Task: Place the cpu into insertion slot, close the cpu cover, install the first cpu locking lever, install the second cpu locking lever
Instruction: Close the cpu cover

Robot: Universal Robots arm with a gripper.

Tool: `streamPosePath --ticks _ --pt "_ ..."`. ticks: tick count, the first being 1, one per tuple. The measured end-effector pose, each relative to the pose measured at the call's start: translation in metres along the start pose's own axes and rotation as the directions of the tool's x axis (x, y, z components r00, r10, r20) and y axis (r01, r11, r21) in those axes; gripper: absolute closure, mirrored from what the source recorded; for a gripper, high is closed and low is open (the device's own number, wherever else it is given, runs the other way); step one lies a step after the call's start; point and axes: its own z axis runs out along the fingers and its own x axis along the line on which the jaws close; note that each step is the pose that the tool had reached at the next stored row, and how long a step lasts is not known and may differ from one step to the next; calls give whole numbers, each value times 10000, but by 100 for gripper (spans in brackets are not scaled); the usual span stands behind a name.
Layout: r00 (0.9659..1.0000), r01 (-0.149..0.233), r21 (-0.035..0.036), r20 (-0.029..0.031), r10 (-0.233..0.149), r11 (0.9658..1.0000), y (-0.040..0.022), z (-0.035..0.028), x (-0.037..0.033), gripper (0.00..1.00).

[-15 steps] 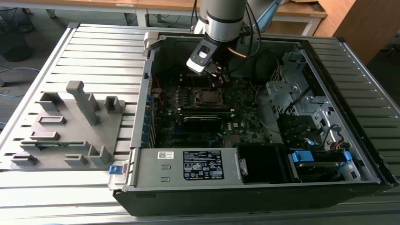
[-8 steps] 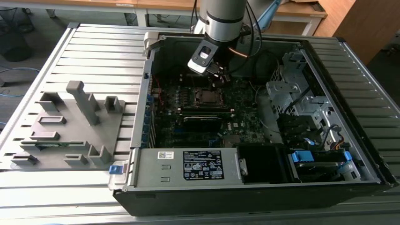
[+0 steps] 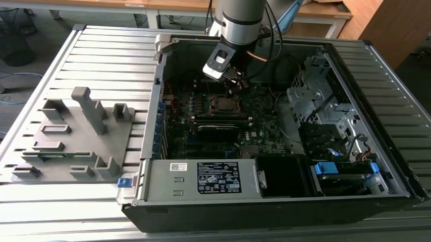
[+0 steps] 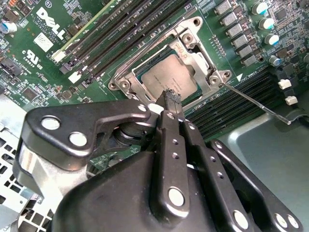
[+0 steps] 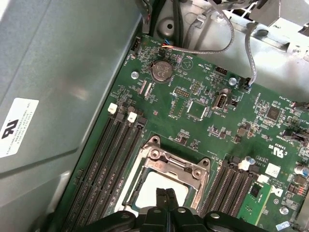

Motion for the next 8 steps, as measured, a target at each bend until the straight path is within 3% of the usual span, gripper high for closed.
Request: streamPosePath --ticks 8 --pt "9996 291 2 -6 -291 9996 0 0 0 89"
